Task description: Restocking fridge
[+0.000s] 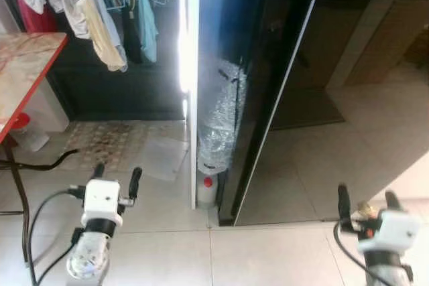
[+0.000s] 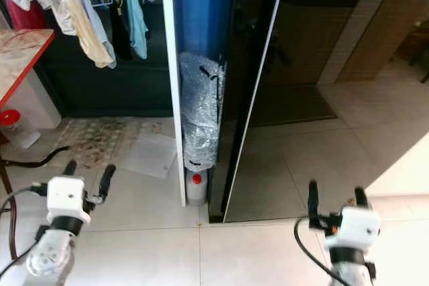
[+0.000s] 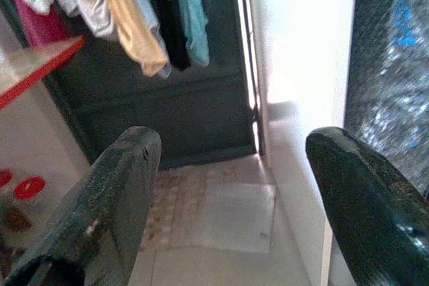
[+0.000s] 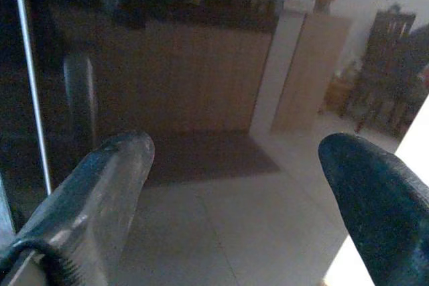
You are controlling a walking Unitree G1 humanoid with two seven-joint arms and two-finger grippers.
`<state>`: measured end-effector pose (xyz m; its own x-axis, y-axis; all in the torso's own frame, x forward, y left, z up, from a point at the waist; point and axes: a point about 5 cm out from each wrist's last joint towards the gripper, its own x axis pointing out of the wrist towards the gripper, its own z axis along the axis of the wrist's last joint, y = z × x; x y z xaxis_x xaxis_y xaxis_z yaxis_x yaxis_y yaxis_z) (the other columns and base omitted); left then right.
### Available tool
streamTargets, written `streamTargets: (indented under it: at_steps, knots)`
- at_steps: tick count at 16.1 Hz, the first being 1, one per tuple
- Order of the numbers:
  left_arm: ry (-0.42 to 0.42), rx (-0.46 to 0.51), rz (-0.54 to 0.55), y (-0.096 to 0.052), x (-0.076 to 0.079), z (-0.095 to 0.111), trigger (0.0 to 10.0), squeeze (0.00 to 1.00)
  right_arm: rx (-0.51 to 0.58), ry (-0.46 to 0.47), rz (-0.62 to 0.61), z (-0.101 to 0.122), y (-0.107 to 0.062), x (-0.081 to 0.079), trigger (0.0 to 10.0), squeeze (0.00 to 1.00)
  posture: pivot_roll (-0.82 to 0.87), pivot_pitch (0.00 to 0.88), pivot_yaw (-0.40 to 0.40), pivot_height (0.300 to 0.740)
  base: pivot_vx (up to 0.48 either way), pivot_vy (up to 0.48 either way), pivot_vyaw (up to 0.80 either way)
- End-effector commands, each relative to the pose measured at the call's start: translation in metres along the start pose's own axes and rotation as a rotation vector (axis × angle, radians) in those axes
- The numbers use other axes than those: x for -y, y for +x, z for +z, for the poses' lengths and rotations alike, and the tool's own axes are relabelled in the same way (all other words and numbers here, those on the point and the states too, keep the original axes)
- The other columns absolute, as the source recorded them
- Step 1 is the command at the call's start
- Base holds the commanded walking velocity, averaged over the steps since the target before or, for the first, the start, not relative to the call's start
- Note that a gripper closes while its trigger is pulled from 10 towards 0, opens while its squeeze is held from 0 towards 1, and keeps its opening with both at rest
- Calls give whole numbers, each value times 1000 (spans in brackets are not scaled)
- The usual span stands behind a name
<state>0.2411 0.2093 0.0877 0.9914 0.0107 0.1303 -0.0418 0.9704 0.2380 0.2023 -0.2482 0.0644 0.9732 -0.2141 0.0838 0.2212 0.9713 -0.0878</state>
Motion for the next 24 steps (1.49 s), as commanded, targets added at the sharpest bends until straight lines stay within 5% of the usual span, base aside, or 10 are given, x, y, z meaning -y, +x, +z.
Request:
streamTargets:
  at_steps: [1,9,14,16,20,24]
  knots:
    - [-10,-24,-13,-3,-2,0,10000,0,-1,17,-5,3,2,-4,10000,0,-108,0,-46,722,0,0,0]
    - [-43,-80,-57,-15,18,9,10000,0,-54,18,90,12,5,-24,10000,0,-66,0,-75,722,0,0,0]
    - [-11,-94,-66,5,12,7,10000,0,-62,3,94,12,4,-36,10000,0,-119,0,-20,722,0,0,674]
    - [-31,-66,-79,17,26,12,10000,0,-72,10,72,11,-1,-30,10000,0,-147,0,-1,722,0,0,800]
    - [-72,-54,-135,18,52,16,10000,0,-81,-28,44,11,-2,-14,10000,0,-172,0,-6,722,0,0,800]
    - [-21,-44,-121,16,48,15,10000,0,-99,-42,71,8,3,-16,10000,0,-155,0,-30,722,0,0,800]
